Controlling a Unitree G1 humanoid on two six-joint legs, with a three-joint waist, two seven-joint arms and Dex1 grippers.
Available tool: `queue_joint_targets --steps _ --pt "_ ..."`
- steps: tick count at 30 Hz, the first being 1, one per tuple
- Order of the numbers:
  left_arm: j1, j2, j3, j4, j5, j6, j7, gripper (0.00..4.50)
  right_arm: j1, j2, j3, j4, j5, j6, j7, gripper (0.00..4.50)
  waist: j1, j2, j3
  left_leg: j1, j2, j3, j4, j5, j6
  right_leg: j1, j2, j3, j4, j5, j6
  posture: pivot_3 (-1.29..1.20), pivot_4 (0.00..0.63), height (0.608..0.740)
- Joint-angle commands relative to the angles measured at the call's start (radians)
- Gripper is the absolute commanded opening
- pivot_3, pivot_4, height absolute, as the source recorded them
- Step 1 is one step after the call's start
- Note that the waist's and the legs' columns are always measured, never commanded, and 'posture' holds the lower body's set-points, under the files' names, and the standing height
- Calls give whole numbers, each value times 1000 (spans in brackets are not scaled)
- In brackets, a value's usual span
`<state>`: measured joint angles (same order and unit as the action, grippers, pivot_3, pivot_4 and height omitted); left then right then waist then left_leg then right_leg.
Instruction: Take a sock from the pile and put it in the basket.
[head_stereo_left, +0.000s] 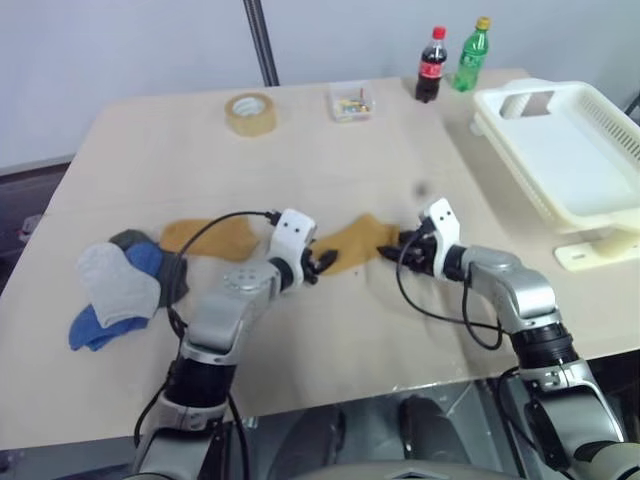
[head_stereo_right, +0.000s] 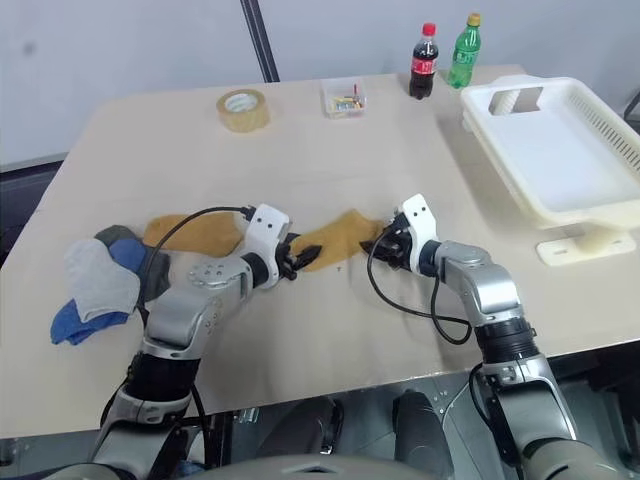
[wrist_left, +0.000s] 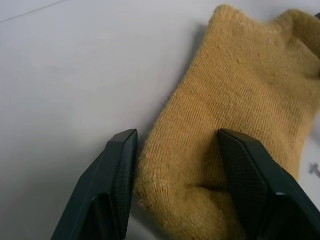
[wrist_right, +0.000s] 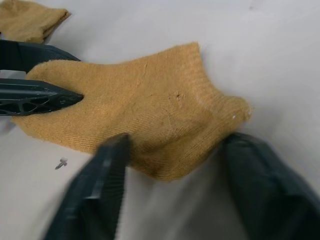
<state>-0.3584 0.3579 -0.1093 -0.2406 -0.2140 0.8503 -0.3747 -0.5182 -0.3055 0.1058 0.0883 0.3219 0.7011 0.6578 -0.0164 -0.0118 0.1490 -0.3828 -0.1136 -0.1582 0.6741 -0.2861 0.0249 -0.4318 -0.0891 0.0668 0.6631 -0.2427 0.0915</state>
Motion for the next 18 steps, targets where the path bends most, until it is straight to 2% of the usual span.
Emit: queue_joint_targets --steps 1,3,4,11,18 --pt "18 16 -16 -27 15 -31 -14 2738 9 -18 -8 -50 19 25 18 1360 0 0 0 0 0 0 0 0 0 0 0 0 0 0 0 0 150 740" --pt "33 20 -16 -42 4 -27 -26 2738 29 -36 -5 -84 33 54 35 353 0 0 0 0 0 0 0 0 0 0 0 0 0 0 0 0 150 740" --pt "45 26 -17 -59 -6 -22 -39 2738 43 -45 -6 -109 42 75 37 55 0 0 0 0 0 0 0 0 0 0 0 0 0 0 0 0 150 740" --pt "171 88 -33 -232 -62 68 -93 2738 181 -129 -25 -350 130 264 27 55 2 0 0 0 0 0 -2 0 0 0 0 0 -1 0 0 0 150 740" --pt "258 111 -12 -342 -85 134 -69 2738 312 -167 -85 -561 212 462 -69 55 6 1 -2 2 0 1 -3 0 0 1 0 1 -1 0 0 0 150 740"
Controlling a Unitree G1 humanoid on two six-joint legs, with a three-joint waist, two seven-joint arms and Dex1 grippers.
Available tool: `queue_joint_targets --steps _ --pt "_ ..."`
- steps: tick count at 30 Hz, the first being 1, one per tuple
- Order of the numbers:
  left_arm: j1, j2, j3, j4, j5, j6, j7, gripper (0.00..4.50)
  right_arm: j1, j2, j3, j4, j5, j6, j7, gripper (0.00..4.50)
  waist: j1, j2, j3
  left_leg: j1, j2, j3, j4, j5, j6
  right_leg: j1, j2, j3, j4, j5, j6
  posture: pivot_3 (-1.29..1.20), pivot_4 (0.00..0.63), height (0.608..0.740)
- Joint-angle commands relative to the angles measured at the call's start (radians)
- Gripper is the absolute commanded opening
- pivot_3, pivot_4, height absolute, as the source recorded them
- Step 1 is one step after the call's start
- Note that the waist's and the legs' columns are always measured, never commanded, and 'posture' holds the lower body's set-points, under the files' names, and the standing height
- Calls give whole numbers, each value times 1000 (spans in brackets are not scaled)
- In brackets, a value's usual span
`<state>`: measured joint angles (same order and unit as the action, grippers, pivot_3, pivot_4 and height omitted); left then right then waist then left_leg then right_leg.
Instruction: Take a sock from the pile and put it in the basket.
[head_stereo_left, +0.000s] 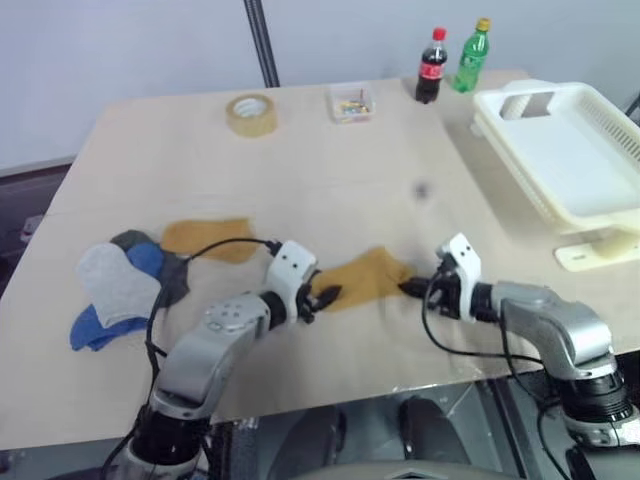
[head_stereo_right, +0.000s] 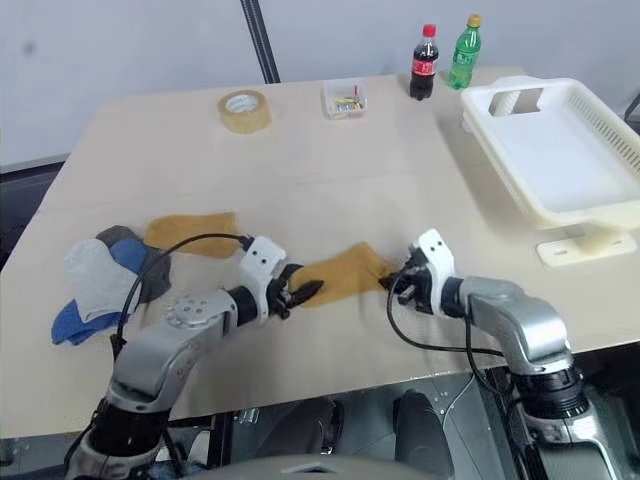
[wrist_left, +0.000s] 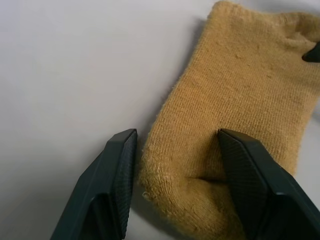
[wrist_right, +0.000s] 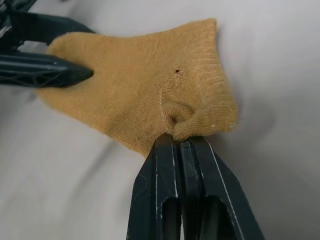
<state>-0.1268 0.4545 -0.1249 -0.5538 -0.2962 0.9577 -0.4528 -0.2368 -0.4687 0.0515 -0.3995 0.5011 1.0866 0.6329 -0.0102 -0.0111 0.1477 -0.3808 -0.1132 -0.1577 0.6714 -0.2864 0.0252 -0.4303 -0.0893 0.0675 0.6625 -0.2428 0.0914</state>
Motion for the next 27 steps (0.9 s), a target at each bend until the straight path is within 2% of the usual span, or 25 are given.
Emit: queue_joint_targets --steps 1,2,4,6,9,16,18,22,27 --pt "31 12 5 -26 2 19 18 2738 36 4 -42 -92 44 95 -61 55 0 0 -1 0 0 0 0 0 0 0 0 0 0 0 0 0 150 740" --pt "33 11 6 -23 6 13 24 2738 38 8 -49 -104 53 108 -72 55 0 1 -1 1 0 0 0 0 0 1 0 0 0 0 0 0 150 740" --pt "29 0 5 -7 21 -13 47 2738 40 19 -56 -117 54 99 -97 642 -1 1 -1 2 0 1 0 0 0 2 0 0 0 0 0 0 150 740" --pt "17 -13 -6 10 45 -89 61 2738 59 2 -46 -139 65 77 -82 1420 0 1 -1 2 0 1 0 0 0 2 0 0 0 0 0 0 150 740" --pt "14 -30 12 23 52 -137 73 2738 69 -68 -50 -166 93 49 -17 2855 4 1 -1 1 0 0 0 0 0 2 0 0 0 0 0 0 150 740" --pt "12 -6 17 41 69 -190 63 2738 52 -221 -109 -150 126 -66 130 2855 6 1 -1 1 0 0 -1 0 0 1 0 0 -1 0 0 0 150 740" --pt "-14 -36 49 56 78 -232 97 2738 43 -247 -118 -121 81 -213 184 2855 6 0 -1 1 0 1 -1 0 0 2 0 0 -1 0 0 0 150 740" --pt "-89 -87 147 134 135 -283 229 2738 -7 -237 -132 -64 67 -384 252 2855 8 -1 -1 1 0 1 0 0 0 2 0 -1 -1 0 0 0 150 740" --pt "-108 -43 204 197 219 -286 296 2738 -50 -212 -128 -29 76 -423 248 2855 3 -1 0 1 1 1 -1 0 0 1 1 0 -2 0 0 0 150 740"
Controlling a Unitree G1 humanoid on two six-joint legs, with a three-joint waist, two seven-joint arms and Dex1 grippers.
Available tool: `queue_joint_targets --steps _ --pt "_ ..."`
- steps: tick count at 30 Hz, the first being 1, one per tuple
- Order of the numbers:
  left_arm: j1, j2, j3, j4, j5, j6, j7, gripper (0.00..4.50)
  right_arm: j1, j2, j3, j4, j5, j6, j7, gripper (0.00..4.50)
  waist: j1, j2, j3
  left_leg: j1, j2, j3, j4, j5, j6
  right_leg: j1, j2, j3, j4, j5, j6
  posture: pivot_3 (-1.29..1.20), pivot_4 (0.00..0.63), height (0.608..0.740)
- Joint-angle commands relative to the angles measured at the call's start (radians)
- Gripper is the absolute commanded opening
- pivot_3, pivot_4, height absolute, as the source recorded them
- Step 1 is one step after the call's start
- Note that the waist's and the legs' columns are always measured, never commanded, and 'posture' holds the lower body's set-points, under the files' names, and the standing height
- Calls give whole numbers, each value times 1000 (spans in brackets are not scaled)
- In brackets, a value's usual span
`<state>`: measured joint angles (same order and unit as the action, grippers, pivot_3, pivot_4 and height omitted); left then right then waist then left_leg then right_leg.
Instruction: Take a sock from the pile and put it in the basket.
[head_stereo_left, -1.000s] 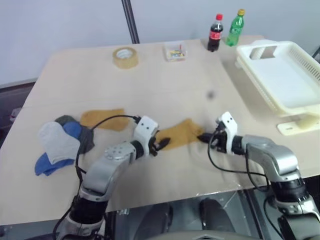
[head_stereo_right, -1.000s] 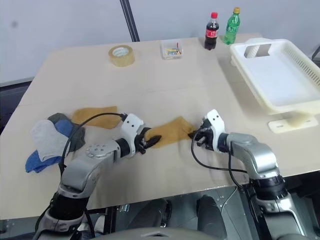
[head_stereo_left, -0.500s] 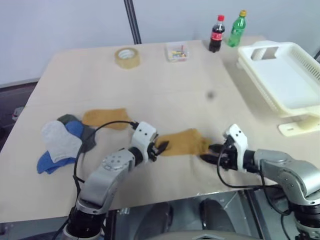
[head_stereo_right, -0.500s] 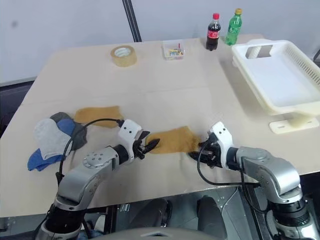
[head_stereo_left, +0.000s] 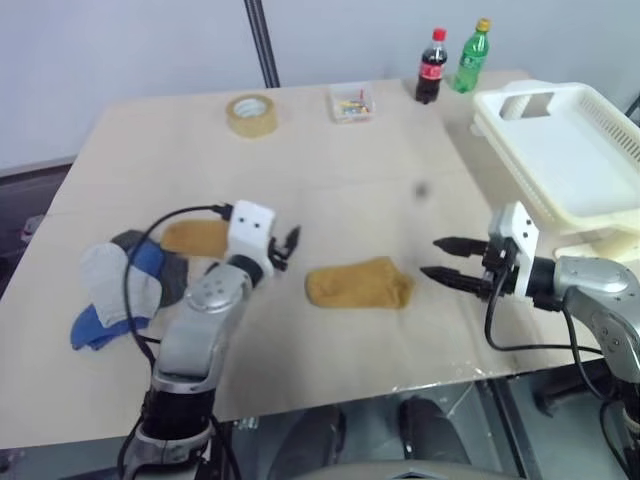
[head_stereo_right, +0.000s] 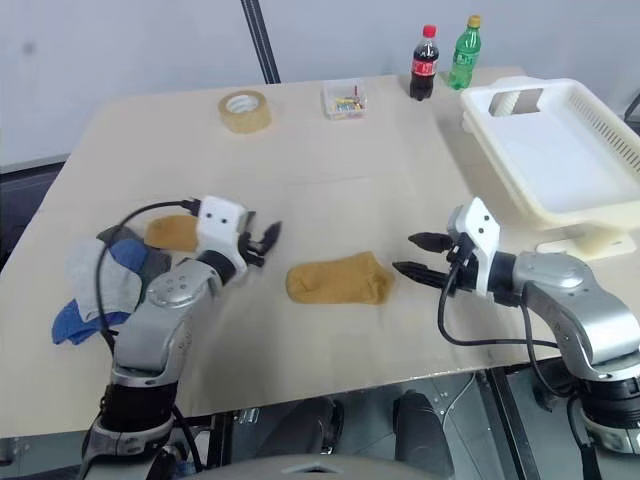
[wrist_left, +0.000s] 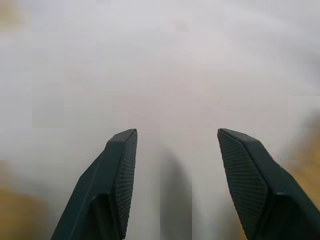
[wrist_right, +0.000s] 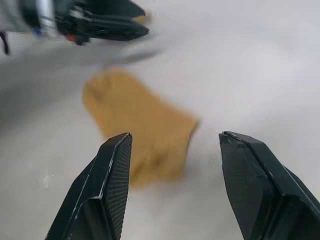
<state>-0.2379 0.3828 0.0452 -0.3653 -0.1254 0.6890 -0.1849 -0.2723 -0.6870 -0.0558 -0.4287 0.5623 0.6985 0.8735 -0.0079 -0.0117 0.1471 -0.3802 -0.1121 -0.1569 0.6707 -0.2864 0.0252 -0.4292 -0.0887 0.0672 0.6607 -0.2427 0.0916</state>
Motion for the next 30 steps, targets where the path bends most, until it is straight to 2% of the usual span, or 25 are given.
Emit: queue_joint_targets --steps 1,11,12,15,16,17,23,30 --pt "12 37 31 13 57 -10 27 2738 -16 6 -15 9 7 -46 10 2855 2 -1 0 -2 0 0 0 0 0 -2 0 0 0 0 0 0 150 740" --pt "88 29 44 9 68 89 28 2738 -30 11 12 44 -12 -94 15 2855 14 -1 1 -1 -1 -1 0 0 0 -2 -1 0 0 0 0 0 150 740" --pt "89 23 49 12 64 96 30 2188 -31 11 15 45 -11 -96 16 2926 15 -1 1 -1 -1 0 0 0 0 -2 -1 0 0 0 0 0 150 740" --pt "84 21 49 31 68 88 24 1113 -38 13 21 52 -12 -101 17 2926 15 -1 1 -1 -1 0 0 0 0 -2 -1 0 0 0 0 0 150 740" --pt "82 20 47 36 70 86 23 484 -39 14 23 55 -13 -103 17 2926 15 -1 1 -1 -1 0 0 0 0 -2 -1 0 1 0 0 0 150 740" --pt "79 17 45 40 70 84 23 84 -39 14 25 57 -14 -106 17 2926 16 -1 1 -1 -1 0 0 0 0 -2 -1 0 1 0 0 0 150 740" --pt "-36 -44 -25 129 60 32 -3 34 -65 24 27 76 -5 -109 16 2926 27 -1 1 -1 -1 -1 0 0 0 -1 -1 -1 1 0 0 0 150 740" --pt "-294 -188 -124 414 80 -36 -1 34 -107 -4 39 114 -30 -91 26 2926 23 -3 2 -3 -2 -2 2 0 0 -2 -2 -2 0 0 0 0 150 740"
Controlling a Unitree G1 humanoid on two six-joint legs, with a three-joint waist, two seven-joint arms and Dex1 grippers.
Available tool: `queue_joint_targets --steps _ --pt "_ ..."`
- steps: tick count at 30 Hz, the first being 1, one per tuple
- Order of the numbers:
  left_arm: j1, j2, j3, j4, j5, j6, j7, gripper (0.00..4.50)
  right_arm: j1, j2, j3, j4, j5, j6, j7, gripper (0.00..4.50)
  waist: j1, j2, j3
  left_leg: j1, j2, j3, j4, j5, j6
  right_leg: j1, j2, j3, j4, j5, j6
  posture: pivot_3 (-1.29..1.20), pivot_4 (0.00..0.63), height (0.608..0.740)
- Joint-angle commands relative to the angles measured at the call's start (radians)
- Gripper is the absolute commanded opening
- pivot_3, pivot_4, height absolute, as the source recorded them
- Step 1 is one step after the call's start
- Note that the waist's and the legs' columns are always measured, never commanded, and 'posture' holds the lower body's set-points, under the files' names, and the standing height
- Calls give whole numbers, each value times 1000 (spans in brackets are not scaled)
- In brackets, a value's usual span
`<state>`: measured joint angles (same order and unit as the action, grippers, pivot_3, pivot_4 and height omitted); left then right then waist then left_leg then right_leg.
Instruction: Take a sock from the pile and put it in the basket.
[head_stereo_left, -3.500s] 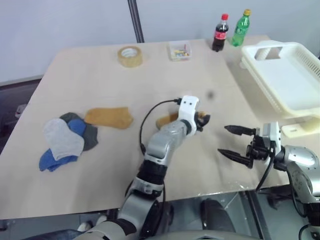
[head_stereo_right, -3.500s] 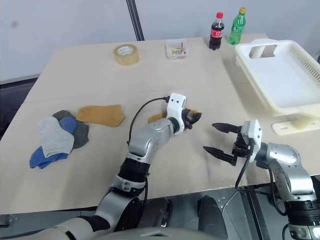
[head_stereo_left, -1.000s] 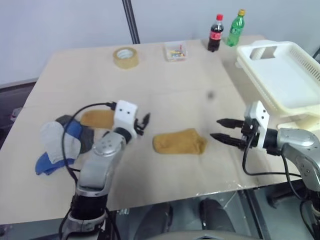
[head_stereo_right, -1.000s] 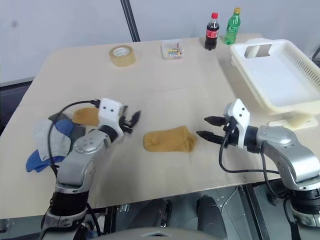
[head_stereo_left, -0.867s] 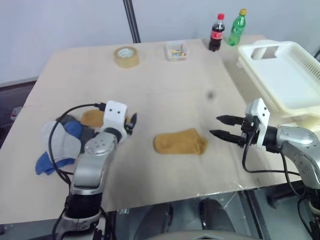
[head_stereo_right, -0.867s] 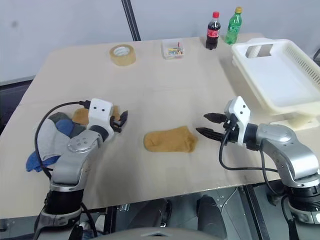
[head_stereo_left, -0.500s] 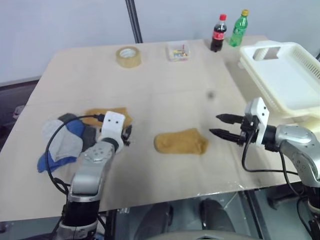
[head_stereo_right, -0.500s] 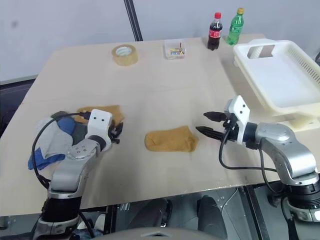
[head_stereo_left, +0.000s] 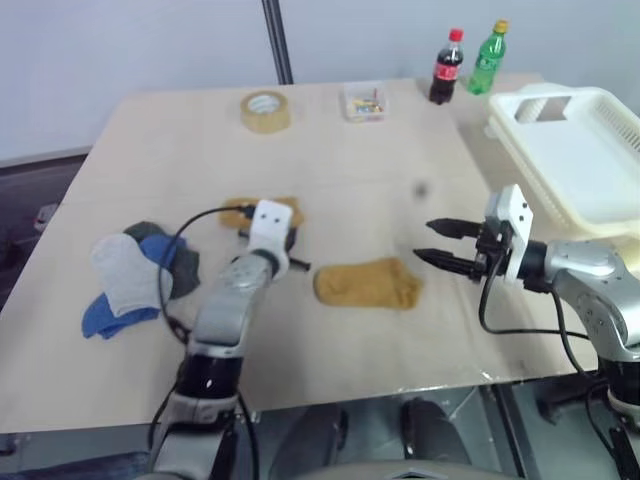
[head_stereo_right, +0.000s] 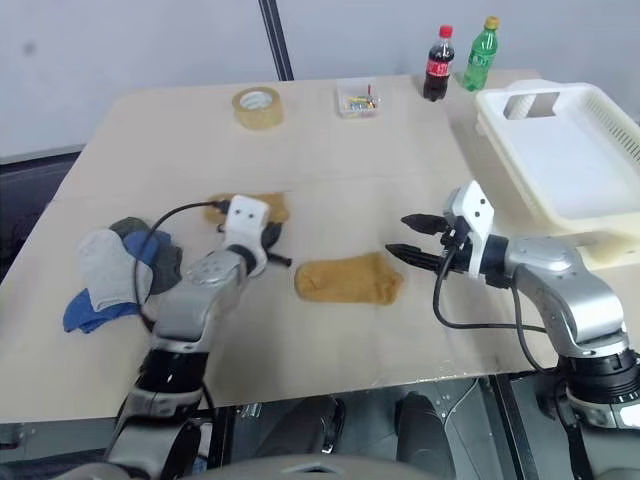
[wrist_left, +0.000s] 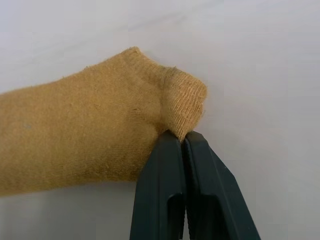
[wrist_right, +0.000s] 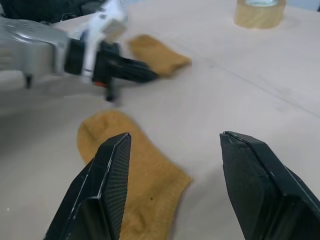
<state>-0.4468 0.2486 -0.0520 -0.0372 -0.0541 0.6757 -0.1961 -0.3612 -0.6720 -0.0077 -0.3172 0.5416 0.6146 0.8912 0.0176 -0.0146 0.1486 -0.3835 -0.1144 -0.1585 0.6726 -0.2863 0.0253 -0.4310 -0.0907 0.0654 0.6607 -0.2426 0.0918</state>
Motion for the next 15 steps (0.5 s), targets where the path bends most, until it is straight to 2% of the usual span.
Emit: queue_joint_targets --steps 1,5,9,13,15 --pt "-130 -95 -39 130 7 -17 20 34 -22 -22 -9 8 -17 -11 5 2926 -3 0 0 0 0 0 0 0 0 0 0 0 0 0 0 0 150 740" --pt "-258 -255 -34 286 -25 4 58 34 -42 -30 -2 42 -59 -36 0 2926 -3 -1 1 -1 0 0 0 0 0 -1 0 0 0 0 0 0 150 740" --pt "-346 -374 -25 430 -27 5 100 34 -80 -24 0 81 -90 -43 -14 2926 -9 -1 1 -1 0 1 1 0 0 -1 0 1 0 0 0 0 150 740" --pt "-394 -467 17 495 -65 1 160 34 -101 -32 -12 115 -114 -58 -19 2926 -9 -1 1 0 1 1 0 0 0 -1 1 2 1 0 0 0 150 740" --pt "-401 -492 36 496 -93 -2 190 643 -109 -30 -26 129 -122 -59 -32 2926 -10 -1 1 1 1 2 0 0 0 -1 1 3 2 0 0 0 150 740"
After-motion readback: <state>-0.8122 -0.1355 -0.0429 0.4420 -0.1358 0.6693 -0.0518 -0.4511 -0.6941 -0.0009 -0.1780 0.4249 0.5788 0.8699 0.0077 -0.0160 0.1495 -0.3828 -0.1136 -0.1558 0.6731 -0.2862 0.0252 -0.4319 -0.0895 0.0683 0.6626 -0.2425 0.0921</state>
